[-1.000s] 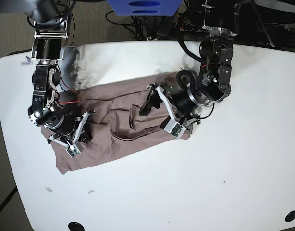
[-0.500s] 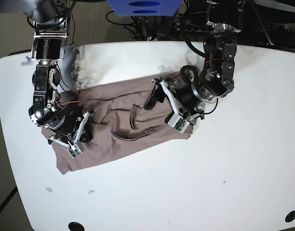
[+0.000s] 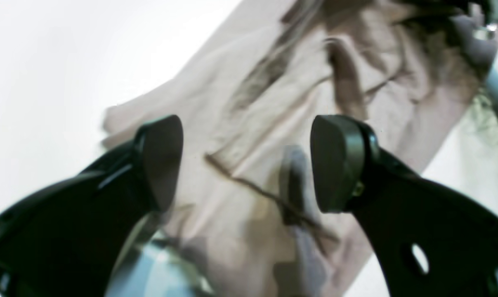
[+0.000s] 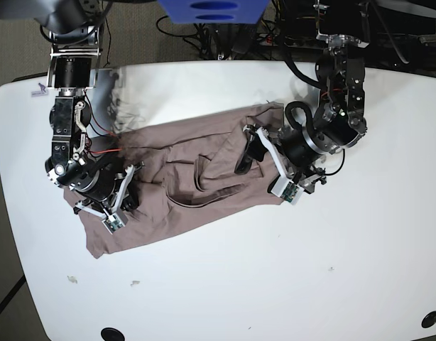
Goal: Fold the T-shirt properly
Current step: 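Lower the folded end onto the strip middle with the left gripper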
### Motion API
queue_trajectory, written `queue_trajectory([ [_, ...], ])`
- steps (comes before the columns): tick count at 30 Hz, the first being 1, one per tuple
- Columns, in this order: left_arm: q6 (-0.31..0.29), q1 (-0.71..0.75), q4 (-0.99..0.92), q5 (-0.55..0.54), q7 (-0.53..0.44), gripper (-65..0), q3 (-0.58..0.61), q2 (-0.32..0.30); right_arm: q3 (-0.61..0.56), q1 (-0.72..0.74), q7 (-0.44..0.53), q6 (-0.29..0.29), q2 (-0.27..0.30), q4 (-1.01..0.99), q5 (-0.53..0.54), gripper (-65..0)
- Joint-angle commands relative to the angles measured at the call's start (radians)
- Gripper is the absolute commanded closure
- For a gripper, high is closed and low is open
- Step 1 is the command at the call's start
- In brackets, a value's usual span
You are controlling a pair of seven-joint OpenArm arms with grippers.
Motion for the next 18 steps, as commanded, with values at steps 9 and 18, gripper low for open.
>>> queue_trajectory([
  [9, -0.003, -0.015, -0.052, -0.009, -0.024, -46.4, 0.004, 0.005, -0.020, -0.027, -0.141, 0.031, -0.005, -0.024, -0.057, 0.0],
  [18, -0.003, -0.018, -0.078, -0.009, -0.026, -46.4, 0.001, 0.028, -0.020, -0.027, -0.141, 0.031, -0.005, -0.024, -0.057, 0.0],
])
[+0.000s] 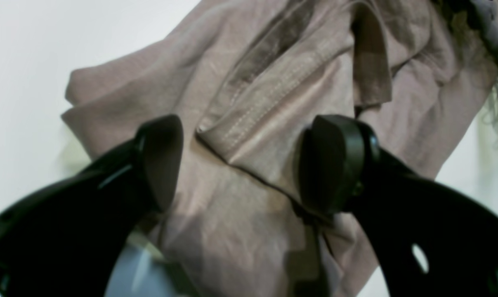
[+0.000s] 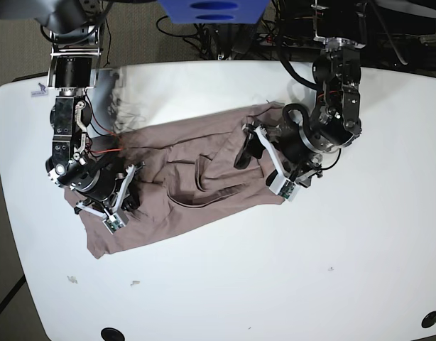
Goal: Fold the T-shirt properly
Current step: 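Lower the folded end onto the strip middle with the left gripper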
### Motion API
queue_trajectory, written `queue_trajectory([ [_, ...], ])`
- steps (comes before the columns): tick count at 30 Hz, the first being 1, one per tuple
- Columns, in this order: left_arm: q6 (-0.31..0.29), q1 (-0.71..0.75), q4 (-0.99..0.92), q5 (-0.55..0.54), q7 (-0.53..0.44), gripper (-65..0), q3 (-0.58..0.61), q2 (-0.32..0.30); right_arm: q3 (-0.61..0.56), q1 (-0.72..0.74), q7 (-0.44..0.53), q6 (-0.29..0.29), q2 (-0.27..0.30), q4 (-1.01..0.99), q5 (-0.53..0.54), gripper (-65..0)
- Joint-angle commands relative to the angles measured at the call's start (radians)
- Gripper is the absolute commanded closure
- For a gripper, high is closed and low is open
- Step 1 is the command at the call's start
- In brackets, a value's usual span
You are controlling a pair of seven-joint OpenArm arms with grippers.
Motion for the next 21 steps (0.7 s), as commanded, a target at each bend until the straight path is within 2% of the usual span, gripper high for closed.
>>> queue_trajectory([
  [1, -0.003, -0.015, 0.009, -0.013, -0.024, -46.4, -0.002, 0.012, -0.019, -0.027, -0.145, 0.031, -0.003, -0.024, -0.057, 0.0],
  [9, -0.003, -0.033, -0.036, -0.016, -0.027, -46.4, 0.003, 0.020, -0.019, -0.027, -0.145, 0.031, -0.003, -0.024, -0.057, 0.0],
  [13, -0.005, -0.038, -0.070, -0.013, -0.064, -46.4, 0.005, 0.052, -0.019, -0.027, -0.145, 0.031, -0.003, -0.024, -0.057, 0.0],
  [21, -0.005, -0.040, -0.113, -0.014, -0.118, -46.4, 0.052, 0.074, -0.019, -0.027, -0.145, 0.031, -0.003, -0.024, -0.057, 0.0],
])
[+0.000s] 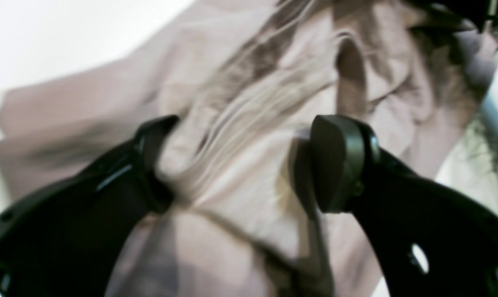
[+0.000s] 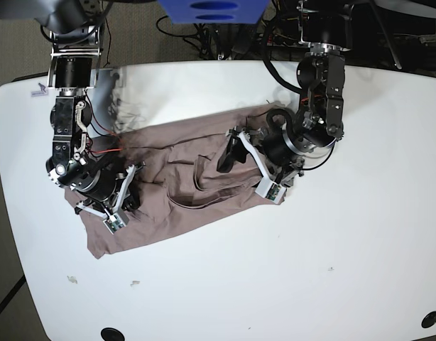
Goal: Fold the T-shirt properly
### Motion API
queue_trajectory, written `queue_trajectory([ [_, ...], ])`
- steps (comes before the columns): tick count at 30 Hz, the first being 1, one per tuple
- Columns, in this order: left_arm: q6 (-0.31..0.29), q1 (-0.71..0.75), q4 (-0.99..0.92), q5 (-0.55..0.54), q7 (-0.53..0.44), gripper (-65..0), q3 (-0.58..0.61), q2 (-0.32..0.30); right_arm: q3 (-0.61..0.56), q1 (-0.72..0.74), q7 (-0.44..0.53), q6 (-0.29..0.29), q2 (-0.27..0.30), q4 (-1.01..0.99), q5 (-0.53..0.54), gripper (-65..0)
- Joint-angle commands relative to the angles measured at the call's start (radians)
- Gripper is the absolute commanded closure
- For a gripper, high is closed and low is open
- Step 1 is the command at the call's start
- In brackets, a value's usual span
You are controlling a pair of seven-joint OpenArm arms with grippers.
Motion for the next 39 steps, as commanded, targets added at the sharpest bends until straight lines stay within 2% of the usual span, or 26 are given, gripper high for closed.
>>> queue_trajectory([
  [1, -0.007, -0.012, 0.008, -0.011, -0.036, -46.4, 0.023, 0.009, -0.018, -0.027, -0.145, 0.031, -0.002, -0.024, -0.057, 0.0],
  [9, -0.007, -0.019, 0.008, -0.017, -0.052, -46.4, 0.115, 0.015, -0.018, -0.027, -0.145, 0.031, -0.002, -0.024, -0.057, 0.0],
  [26, -0.007, -0.073, 0.005, -0.008, -0.050, -46.4, 0.136, 0.139, -0.018, -0.027, -0.145, 0.031, -0.002, -0.024, -0.057, 0.0],
  [33, -0.007, -0.088, 0.004, -0.008, -0.050, -46.4, 0.141, 0.142, -0.018, -0.027, -0.145, 0.031, -0.002, -0.024, -0.057, 0.0],
  [39, -0.006, -0.096, -0.025, -0.011, -0.052, -46.4, 0.213, 0.142, -0.018, -0.027, -0.145, 0.031, -0.002, -0.024, -0.057, 0.0],
])
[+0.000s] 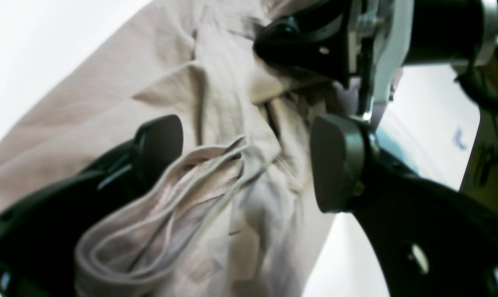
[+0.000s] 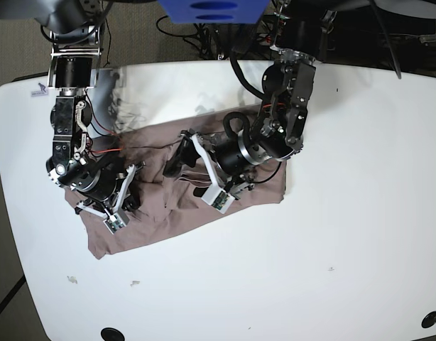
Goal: Fold the T-shirt properly
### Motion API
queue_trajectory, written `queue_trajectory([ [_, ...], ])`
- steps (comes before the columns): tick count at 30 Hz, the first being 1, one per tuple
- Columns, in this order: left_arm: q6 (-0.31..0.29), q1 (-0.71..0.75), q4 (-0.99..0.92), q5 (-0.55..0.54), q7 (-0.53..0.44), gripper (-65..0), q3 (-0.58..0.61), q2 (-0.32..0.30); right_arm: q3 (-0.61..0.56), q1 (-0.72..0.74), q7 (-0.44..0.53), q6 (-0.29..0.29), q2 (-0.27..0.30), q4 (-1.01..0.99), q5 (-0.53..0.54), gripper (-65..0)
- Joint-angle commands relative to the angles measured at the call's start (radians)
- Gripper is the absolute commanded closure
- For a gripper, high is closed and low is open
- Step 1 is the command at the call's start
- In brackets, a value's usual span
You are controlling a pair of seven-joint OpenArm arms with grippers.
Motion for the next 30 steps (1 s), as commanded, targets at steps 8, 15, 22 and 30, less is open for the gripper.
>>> queue_trajectory([
  [8, -0.010, -0.035, -0.006, -0.020, -0.024, -46.4, 0.061, 0.015, -0.018, -0.027, -0.146, 0.030, -0.002, -0.024, -0.058, 0.0],
  [15, -0.010, -0.038, -0.001, -0.024, -0.024, -46.4, 0.064, 0.015, -0.018, -0.027, -0.146, 0.030, -0.002, -0.024, -0.058, 0.0],
  [22, -0.010, -0.080, -0.001, -0.041, -0.023, -46.4, 0.073, 0.015, -0.018, -0.027, -0.146, 0.030, -0.002, -0.024, -0.058, 0.0],
  [30, 0.059, -0.130, -0.001, -0.096, -0.023, -46.4, 0.127, 0.015, -0.018, -0.027, -0.146, 0.030, -0.002, -0.024, -0.058, 0.0],
])
